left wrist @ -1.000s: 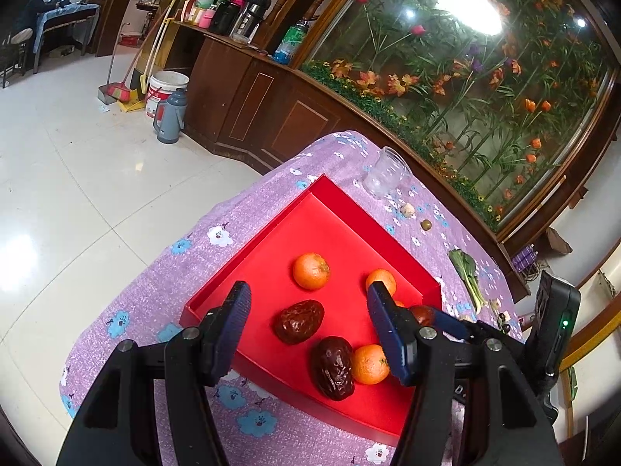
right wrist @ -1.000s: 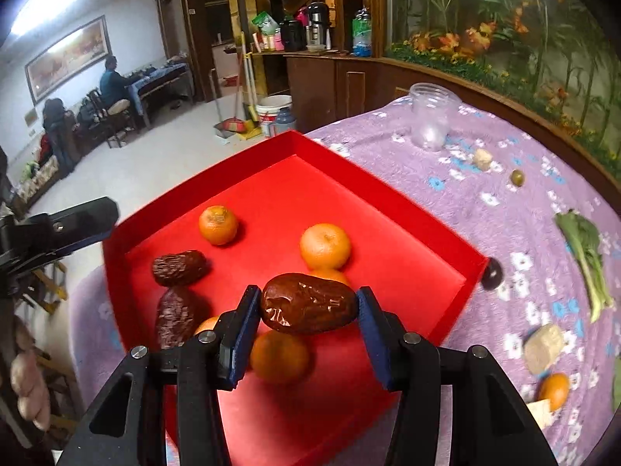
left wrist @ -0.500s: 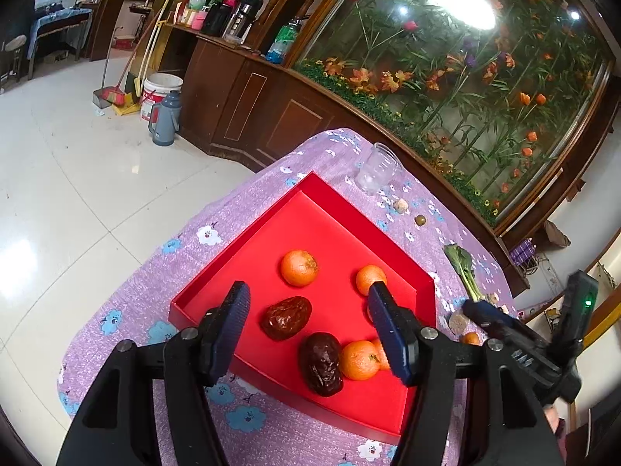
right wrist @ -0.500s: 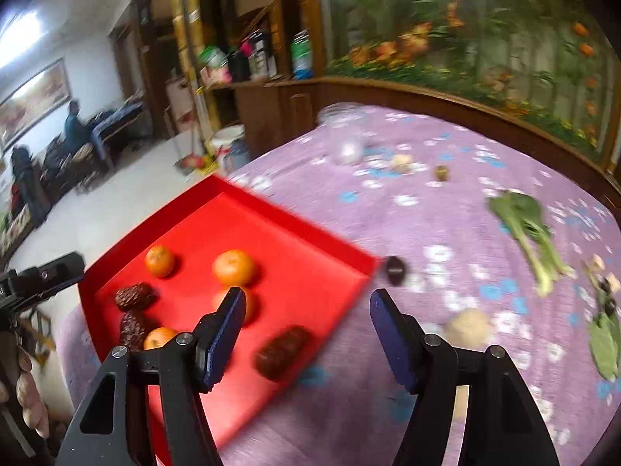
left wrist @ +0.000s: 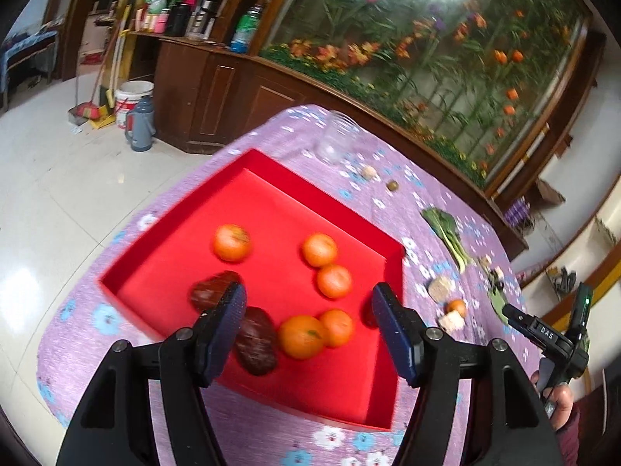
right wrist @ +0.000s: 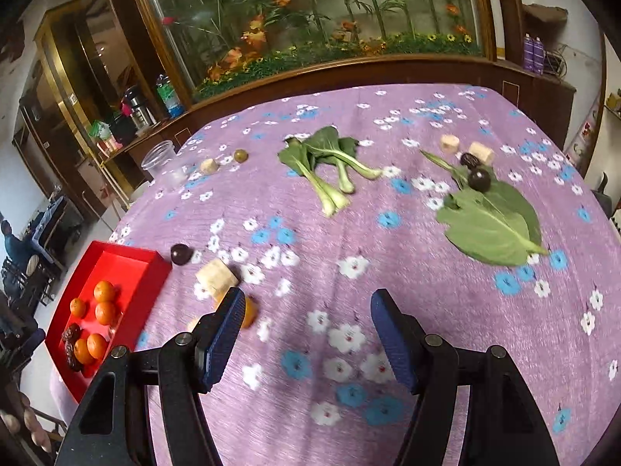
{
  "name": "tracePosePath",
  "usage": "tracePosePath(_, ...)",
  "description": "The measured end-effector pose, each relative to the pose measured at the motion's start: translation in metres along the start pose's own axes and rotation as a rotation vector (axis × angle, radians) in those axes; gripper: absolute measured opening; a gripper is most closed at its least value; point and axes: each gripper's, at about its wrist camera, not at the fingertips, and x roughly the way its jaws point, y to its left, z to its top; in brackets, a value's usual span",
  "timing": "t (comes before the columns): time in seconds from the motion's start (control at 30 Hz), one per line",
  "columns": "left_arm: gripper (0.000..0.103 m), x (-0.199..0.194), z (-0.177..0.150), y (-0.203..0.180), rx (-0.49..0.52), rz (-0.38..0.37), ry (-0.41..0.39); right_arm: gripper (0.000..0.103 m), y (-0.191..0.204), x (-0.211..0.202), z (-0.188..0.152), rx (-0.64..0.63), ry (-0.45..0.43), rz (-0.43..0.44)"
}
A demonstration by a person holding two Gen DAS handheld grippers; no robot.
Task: Organize fruits
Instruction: 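Move the open right tool back toward the fruit on the table, then grasp a beige root piece with the left tool while the right tool grasps a beige cube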
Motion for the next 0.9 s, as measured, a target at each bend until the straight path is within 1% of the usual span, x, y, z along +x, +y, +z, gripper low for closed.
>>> tracePosePath(0.13, 0.067, 0.010, -0.005, -0.029, 0.062, -0.006, 0.034, 0.072, 0.004, 0.005, -0.007, -0.029, 0.016, 0.041)
tracePosePath(0.27, 0.067, 0.021, -0.015, -0.060, 0.143, -0.033, 0.074, 0.072, 0.019, 0.018, -0.011, -0.090, 0.042, 0.089)
tracePosePath(0.37, 0.067, 0.034, -0.023, -0.086, 0.205, -0.059, 0.108, 0.072, 0.031, 0.028, -0.010, -0.126, 0.047, 0.105)
tracePosePath(0.47, 0.067, 0.043, -0.029, -0.101, 0.244, -0.066, 0.135, 0.072, 0.038, 0.042, -0.008, -0.146, 0.066, 0.120)
tracePosePath(0.53, 0.067, 0.049, -0.035, -0.111, 0.270, -0.073, 0.157, 0.064, 0.040, 0.050, -0.008, -0.144, 0.077, 0.134)
tracePosePath(0.67, 0.067, 0.060, -0.049, -0.130, 0.329, -0.095, 0.195, 0.054, 0.037, 0.064, -0.006, -0.117, 0.095, 0.160)
tracePosePath(0.77, 0.067, 0.069, -0.054, -0.139, 0.351, -0.105, 0.224, 0.054, 0.038, 0.071, -0.005, -0.116, 0.106, 0.166)
tracePosePath(0.83, 0.067, 0.073, -0.051, -0.143, 0.353, -0.101, 0.223, 0.054, 0.037, 0.072, -0.004, -0.108, 0.102, 0.174)
tracePosePath(0.9, 0.067, 0.079, -0.042, -0.146, 0.342, -0.102, 0.210, 0.054, 0.035, 0.072, -0.002, -0.103, 0.097, 0.193)
